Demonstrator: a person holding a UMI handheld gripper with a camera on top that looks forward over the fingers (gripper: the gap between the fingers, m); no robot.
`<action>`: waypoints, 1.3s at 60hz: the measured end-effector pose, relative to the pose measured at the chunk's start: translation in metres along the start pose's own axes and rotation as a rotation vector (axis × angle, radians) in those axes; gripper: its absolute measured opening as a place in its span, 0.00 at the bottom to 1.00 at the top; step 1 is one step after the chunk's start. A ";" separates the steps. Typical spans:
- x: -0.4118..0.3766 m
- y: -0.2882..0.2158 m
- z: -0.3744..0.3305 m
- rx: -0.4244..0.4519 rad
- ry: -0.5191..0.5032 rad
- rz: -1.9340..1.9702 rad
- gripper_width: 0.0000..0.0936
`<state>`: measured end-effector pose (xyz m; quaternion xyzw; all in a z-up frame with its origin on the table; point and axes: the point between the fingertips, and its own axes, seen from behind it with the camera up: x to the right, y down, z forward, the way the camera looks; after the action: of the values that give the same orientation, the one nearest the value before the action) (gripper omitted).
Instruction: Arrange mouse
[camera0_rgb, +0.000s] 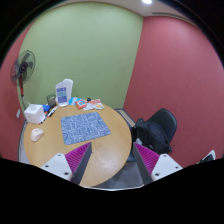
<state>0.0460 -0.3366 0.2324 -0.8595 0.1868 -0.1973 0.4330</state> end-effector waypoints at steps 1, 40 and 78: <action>-0.001 0.001 0.000 -0.004 -0.002 -0.002 0.90; -0.302 0.129 0.028 -0.136 -0.381 -0.126 0.90; -0.496 0.061 0.189 -0.128 -0.429 -0.067 0.88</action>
<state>-0.2912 0.0004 -0.0090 -0.9133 0.0737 -0.0119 0.4005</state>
